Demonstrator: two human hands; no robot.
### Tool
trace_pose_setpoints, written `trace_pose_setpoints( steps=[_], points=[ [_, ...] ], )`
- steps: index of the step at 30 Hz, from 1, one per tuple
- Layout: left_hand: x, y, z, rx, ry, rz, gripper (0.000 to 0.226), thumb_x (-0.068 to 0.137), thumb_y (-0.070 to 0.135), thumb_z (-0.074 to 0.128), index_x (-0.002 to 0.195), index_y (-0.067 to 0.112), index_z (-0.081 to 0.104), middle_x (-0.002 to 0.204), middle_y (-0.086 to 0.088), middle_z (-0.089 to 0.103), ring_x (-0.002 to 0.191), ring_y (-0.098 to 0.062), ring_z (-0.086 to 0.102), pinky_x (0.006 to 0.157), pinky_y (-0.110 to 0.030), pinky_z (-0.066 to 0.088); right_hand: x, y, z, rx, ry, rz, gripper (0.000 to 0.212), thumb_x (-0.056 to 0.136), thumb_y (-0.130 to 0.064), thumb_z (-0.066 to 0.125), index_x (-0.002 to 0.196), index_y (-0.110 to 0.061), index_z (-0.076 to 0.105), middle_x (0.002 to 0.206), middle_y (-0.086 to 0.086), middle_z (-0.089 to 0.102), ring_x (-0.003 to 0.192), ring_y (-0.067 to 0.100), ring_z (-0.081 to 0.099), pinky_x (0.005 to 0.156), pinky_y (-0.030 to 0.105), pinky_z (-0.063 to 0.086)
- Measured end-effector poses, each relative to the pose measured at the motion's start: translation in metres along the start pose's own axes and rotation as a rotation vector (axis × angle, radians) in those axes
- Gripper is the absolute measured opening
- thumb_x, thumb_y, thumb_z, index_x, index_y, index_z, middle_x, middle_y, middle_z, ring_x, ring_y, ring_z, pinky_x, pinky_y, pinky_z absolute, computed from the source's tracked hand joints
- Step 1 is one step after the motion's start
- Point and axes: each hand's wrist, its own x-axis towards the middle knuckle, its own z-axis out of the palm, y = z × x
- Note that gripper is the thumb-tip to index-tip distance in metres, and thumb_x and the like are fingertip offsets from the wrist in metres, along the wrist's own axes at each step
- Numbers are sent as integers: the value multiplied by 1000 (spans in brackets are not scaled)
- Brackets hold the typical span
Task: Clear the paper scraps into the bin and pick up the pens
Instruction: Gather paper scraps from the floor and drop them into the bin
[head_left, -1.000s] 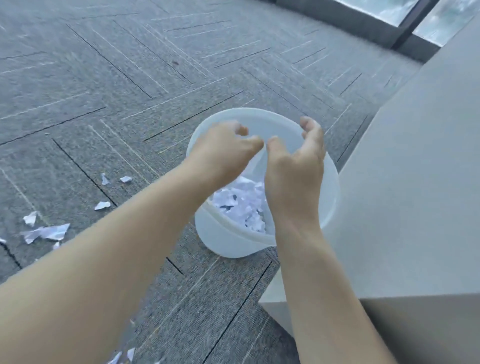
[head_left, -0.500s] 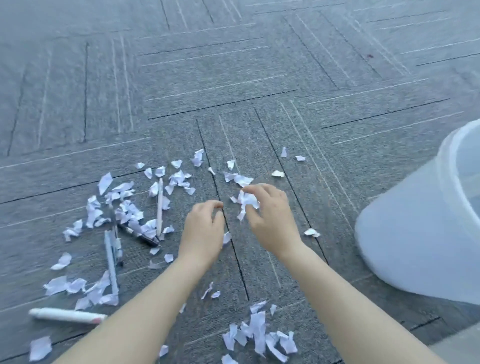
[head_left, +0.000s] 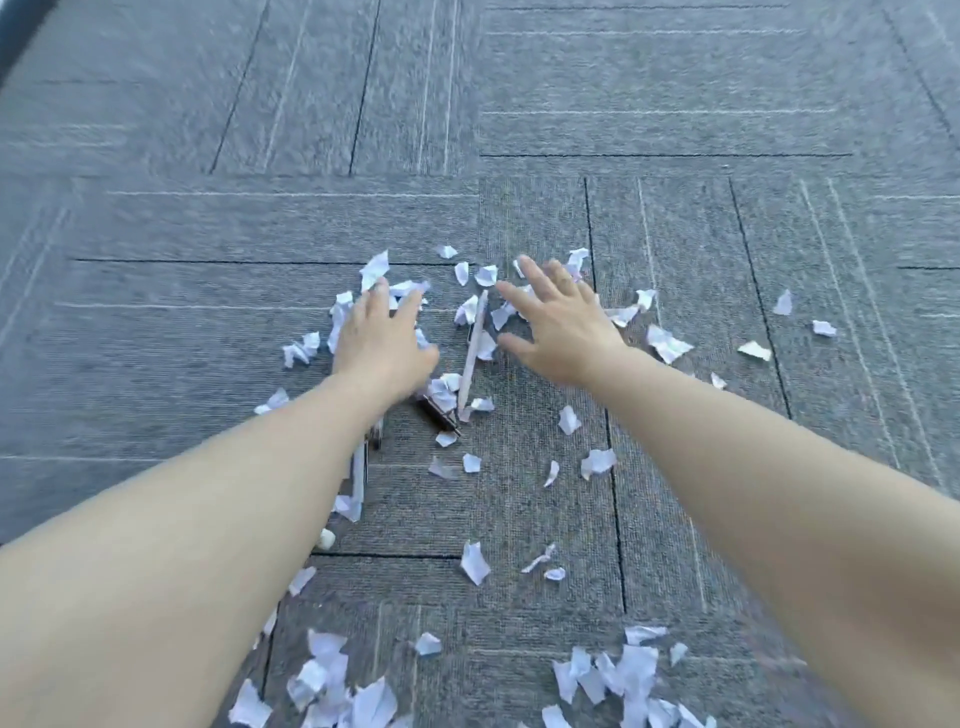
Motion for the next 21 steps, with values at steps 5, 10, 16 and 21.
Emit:
trace_pose_setpoints(
  steps=[5, 10, 16, 21],
  points=[
    [-6, 1, 3, 130, 52, 124, 64, 79, 50, 50, 133, 16, 43, 135, -8, 42, 120, -29, 41, 98, -42, 38, 1, -14, 10, 126, -18, 3, 61, 100, -39, 41, 154, -21, 21, 165, -1, 7, 151, 22, 0, 122, 41, 6],
    [-46, -21, 20, 200, 205, 429, 45, 83, 45, 46, 114, 14, 55, 109, -4, 56, 96, -21, 52, 89, -37, 41, -71, -24, 26, 345, 130, -161, 34, 97, -20, 49, 128, -15, 61, 147, 0, 48, 141, 20, 37, 115, 44, 33],
    [-48, -26, 12, 133, 58, 294, 83, 73, 67, 48, 142, 28, 27, 126, -4, 47, 112, -23, 52, 98, -43, 35, -56, -45, 33, 232, 55, -130, 71, 92, -41, 52, 153, -17, 26, 162, 3, 20, 150, 24, 8, 120, 37, 6],
    [-58, -11, 5, 306, -2, 444, 58, 85, 60, 47, 127, 21, 39, 113, -3, 48, 93, -22, 52, 82, -36, 37, -52, -63, 36, 289, 95, -225, 50, 93, -20, 58, 141, -11, 45, 151, 5, 42, 145, 23, 29, 117, 29, 15]
  ],
)
